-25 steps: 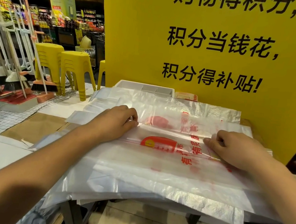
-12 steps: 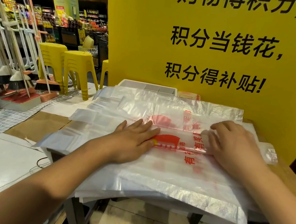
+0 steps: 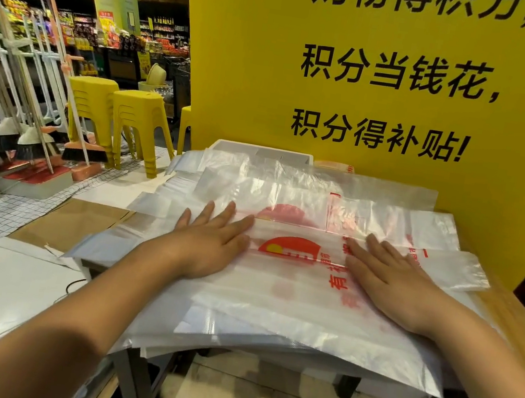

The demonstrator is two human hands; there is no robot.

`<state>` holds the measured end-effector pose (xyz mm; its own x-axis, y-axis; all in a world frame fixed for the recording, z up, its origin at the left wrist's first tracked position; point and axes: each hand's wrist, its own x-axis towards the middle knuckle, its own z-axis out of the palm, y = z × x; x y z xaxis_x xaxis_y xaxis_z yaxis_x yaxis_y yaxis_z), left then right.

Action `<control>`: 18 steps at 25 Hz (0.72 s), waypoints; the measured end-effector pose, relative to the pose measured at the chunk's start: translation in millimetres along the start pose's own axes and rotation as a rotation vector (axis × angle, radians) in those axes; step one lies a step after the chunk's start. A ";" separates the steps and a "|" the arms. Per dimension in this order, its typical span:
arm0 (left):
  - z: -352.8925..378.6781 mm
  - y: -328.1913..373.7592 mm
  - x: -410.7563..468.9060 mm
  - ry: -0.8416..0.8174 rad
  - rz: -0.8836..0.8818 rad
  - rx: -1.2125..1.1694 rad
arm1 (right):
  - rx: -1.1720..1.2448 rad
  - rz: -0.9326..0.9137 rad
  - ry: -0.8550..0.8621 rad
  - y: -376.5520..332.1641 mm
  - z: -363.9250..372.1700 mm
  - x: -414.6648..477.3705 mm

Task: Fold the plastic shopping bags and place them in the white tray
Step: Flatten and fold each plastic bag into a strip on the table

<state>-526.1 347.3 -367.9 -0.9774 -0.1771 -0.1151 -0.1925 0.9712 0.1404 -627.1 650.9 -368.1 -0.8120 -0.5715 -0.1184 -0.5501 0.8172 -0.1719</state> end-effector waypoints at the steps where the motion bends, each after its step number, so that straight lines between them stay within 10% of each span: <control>1: 0.4 -3.6 -1.4 0.001 -0.013 0.012 | 0.002 0.055 0.003 11.6 -1.2 -3.9; 9: -1.4 -2.2 -11.3 0.130 -0.042 0.096 | -0.029 0.254 0.033 42.9 -0.3 -13.2; 18: -20.1 11.7 -15.9 0.223 0.325 0.193 | -0.134 -0.120 0.111 -5.7 -25.5 -16.7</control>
<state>-514.6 358.3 -344.7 -0.9834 0.1335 0.1225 0.1276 0.9903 -0.0548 -615.4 657.7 -340.2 -0.7517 -0.6595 0.0044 -0.6589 0.7508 -0.0457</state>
